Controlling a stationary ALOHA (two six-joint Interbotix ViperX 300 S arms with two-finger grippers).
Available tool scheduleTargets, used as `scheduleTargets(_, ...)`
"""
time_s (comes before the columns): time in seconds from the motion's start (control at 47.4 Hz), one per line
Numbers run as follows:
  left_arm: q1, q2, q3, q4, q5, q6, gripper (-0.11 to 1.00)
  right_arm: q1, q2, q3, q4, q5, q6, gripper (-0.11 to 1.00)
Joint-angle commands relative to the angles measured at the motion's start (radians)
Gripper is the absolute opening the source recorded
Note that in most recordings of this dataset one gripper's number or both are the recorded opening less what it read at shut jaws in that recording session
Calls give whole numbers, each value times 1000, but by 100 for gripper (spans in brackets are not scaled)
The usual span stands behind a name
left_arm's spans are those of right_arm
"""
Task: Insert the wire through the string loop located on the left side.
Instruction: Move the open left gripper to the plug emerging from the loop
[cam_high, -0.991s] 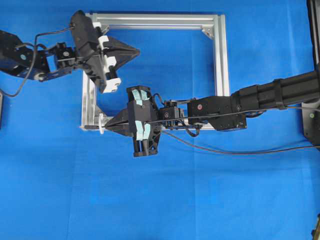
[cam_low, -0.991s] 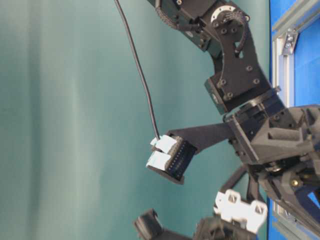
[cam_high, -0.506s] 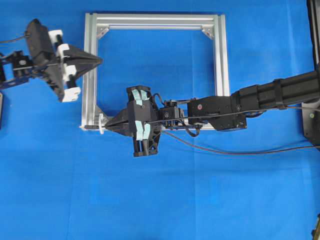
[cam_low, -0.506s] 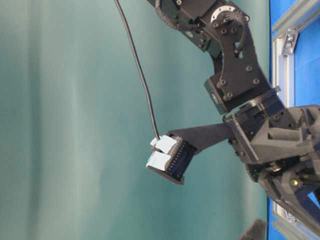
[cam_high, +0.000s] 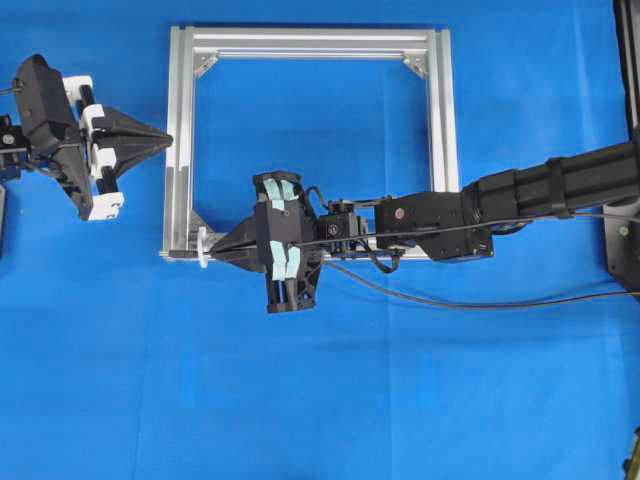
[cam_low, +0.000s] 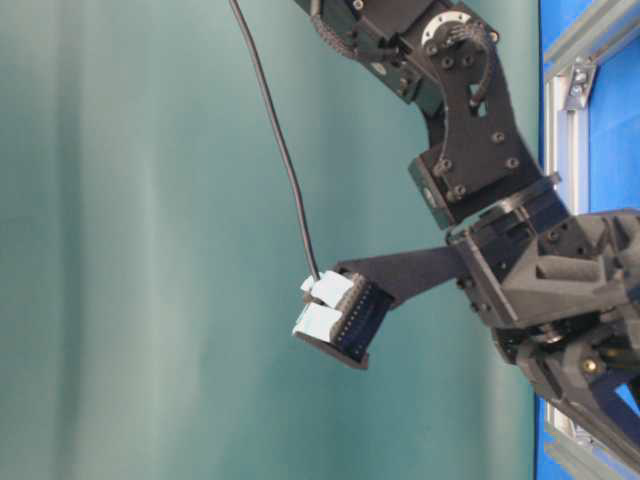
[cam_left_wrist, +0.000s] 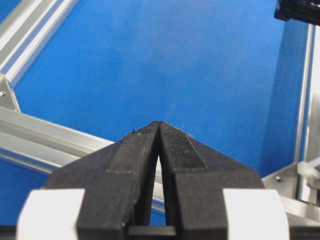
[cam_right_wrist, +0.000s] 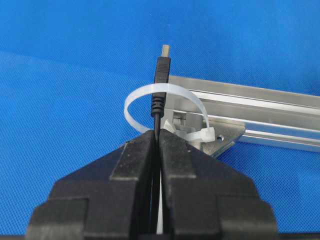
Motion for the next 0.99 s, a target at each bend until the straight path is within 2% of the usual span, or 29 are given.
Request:
scheduleTargets(0.0, -18, -9, -11, 3, 3, -2, 0, -2, -20, -18, 0, -6, 0, 0)
scheduleTargets(0.126, -74, -11, -14, 3, 3, -2, 0, -3, -20, -18, 0, -5, 0, 0)
scheduleTargets(0.379, -316, -11, -17, 3, 3, -2, 0, -3, -20, -18, 0, -3, 0, 0)
scheduleTargets(0.527, -413, -3, -28, 3, 3, 0, 0, -3, -20, -18, 0, -6, 0, 0)
scheduleTargets(0.97, -428, 29, -66, 3, 51, 8, 0, -3, -20, -17, 0, -8, 0, 0)
